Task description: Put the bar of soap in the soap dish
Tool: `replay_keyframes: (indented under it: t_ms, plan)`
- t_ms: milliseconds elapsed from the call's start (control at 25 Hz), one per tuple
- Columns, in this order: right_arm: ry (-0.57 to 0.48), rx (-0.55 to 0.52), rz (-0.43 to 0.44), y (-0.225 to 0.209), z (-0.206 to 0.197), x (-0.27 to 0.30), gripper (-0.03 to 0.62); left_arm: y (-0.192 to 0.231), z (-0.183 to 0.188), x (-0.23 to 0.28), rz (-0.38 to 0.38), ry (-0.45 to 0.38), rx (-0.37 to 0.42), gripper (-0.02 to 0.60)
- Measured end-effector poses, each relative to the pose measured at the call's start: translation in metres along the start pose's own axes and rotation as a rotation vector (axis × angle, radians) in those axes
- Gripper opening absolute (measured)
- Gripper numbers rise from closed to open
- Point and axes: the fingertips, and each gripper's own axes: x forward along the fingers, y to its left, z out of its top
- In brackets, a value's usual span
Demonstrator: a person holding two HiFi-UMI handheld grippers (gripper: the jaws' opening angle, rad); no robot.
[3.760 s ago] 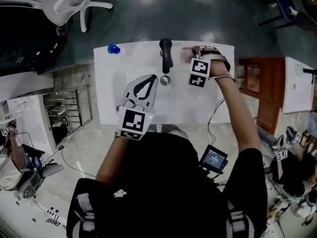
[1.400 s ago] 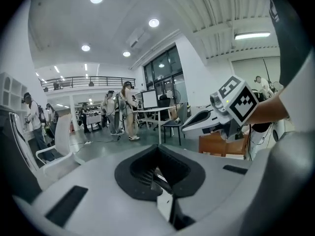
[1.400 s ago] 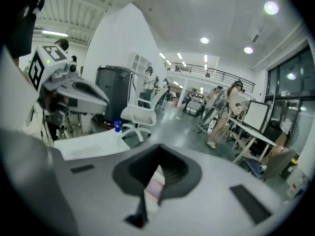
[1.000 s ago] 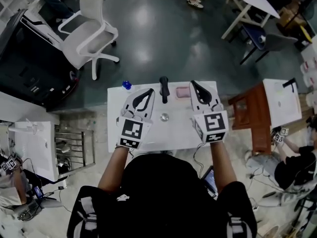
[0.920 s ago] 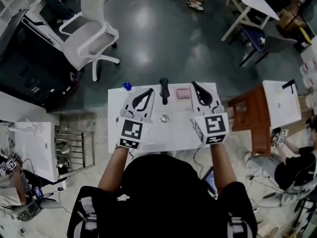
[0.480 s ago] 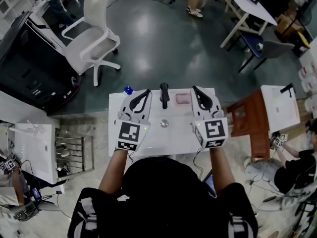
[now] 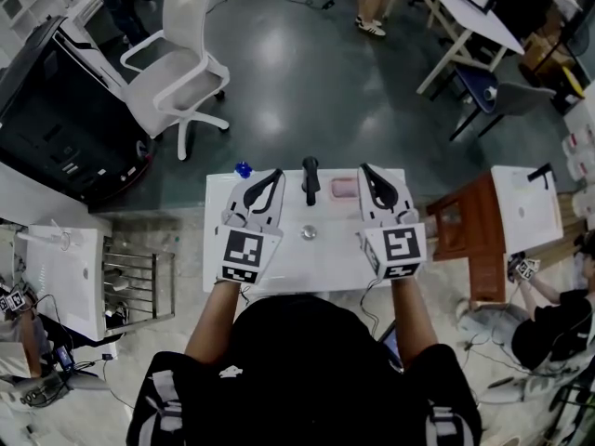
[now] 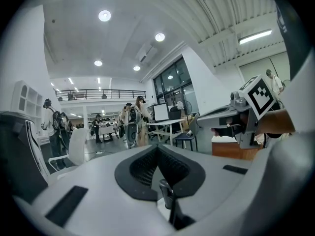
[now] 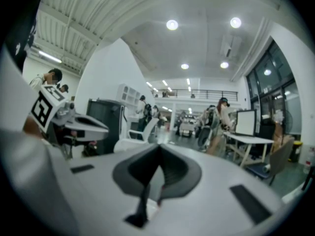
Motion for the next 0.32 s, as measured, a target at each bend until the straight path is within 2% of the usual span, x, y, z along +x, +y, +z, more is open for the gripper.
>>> replay_keyframes:
  t_ms: [320]
  plan:
    - [0.0,-0.01,0.004,0.002,0.0017,0.0053,0.034,0.0037,0.0012,0.0009,0.002,-0.002,-0.002,0.021]
